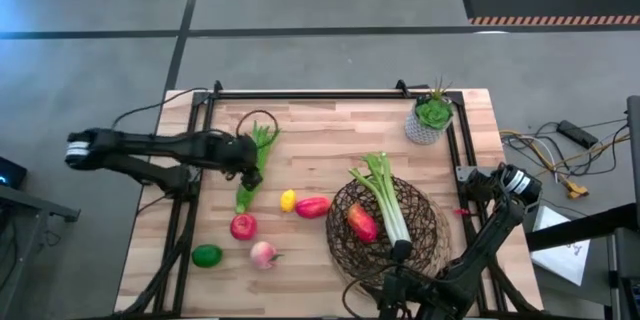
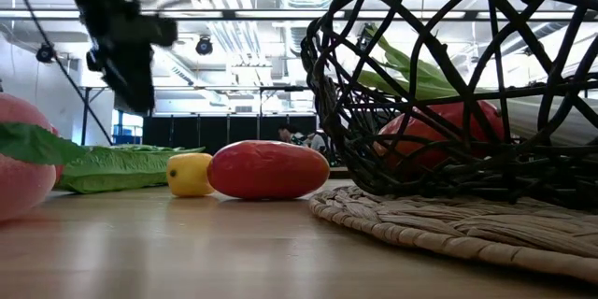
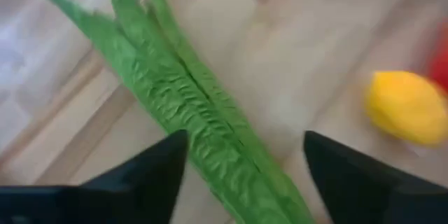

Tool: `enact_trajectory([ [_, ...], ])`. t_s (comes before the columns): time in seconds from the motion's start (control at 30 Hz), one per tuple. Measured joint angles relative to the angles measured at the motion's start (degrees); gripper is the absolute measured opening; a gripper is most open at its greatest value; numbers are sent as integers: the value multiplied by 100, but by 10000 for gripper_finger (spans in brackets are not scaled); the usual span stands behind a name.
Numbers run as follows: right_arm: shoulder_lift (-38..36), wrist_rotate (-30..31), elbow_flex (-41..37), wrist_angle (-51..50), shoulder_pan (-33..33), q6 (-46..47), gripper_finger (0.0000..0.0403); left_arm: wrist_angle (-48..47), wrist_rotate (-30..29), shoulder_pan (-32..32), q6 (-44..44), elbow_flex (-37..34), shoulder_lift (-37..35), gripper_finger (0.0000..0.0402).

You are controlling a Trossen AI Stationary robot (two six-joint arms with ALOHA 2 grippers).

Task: Build produce basket
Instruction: Put the lettuce into the wire basket

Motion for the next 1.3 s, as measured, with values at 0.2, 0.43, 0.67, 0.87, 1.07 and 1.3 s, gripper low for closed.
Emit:
enact_trajectory([
  [0.2, 0, -2, -2, 0, 18, -9, 367, 21, -440, 66, -368, -56, 1338, 348],
  [0.43, 0, 44, -2, 51, 52, 58, 367, 252, -1001, 364, -507, -51, 2483, 328],
  [0.67, 0, 60, -2, 69, 50, 152, 367, 526, -875, 464, -197, -21, 2962, 247],
  [0.87, 0, 157, -6, 52, 38, 538, 367, 533, -925, 383, -6, 115, 2392, 132],
  [1.07, 0, 144, -69, 49, -128, 920, 367, 1466, -999, -49, 562, 320, 967, 45],
  [1.3, 0, 320, -383, 673, -422, 954, 367, 5490, -439, -1162, 1939, -299, -359, 28],
])
